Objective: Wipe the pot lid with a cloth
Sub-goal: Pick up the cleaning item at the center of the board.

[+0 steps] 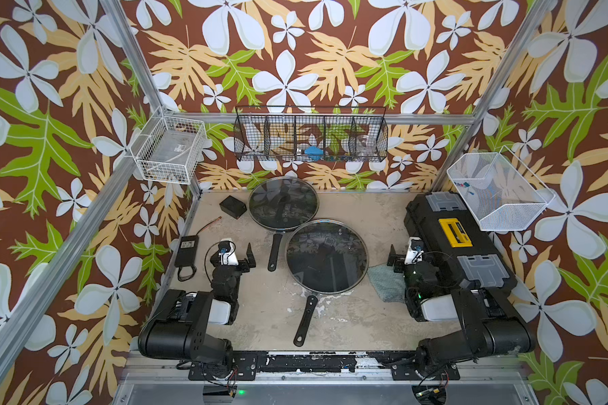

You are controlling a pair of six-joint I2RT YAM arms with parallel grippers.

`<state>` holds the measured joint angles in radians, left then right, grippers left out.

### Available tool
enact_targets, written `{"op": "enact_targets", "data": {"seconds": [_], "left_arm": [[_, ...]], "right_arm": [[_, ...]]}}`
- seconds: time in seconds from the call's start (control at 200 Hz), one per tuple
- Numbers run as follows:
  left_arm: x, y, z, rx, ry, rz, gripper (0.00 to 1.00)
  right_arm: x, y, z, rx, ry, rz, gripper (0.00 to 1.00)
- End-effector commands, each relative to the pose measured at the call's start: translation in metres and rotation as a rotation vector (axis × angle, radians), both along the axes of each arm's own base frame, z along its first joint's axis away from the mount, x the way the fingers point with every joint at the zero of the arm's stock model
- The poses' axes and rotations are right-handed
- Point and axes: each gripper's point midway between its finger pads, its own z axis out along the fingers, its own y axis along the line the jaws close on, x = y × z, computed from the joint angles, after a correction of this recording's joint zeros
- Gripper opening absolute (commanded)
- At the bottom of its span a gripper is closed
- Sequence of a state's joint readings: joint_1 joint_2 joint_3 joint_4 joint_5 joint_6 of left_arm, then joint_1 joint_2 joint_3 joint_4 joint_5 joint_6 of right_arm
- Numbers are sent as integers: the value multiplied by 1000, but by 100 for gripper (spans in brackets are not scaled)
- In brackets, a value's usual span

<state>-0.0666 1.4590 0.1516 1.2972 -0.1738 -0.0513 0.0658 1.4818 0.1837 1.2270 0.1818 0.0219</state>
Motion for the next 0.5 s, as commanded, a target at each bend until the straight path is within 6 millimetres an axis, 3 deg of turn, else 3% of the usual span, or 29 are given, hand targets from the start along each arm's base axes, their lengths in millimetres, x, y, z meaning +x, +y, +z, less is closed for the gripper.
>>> {"op": "enact_targets", "data": {"seconds": [0.0, 0.496], "left_arm": [[1, 0, 1, -3, -4, -4, 100], [1, -1, 2, -3, -7, -4, 100]], "right_arm": [[1, 0, 5, 6, -20, 0, 100], [2, 0, 5, 14, -19, 10, 100]]}}
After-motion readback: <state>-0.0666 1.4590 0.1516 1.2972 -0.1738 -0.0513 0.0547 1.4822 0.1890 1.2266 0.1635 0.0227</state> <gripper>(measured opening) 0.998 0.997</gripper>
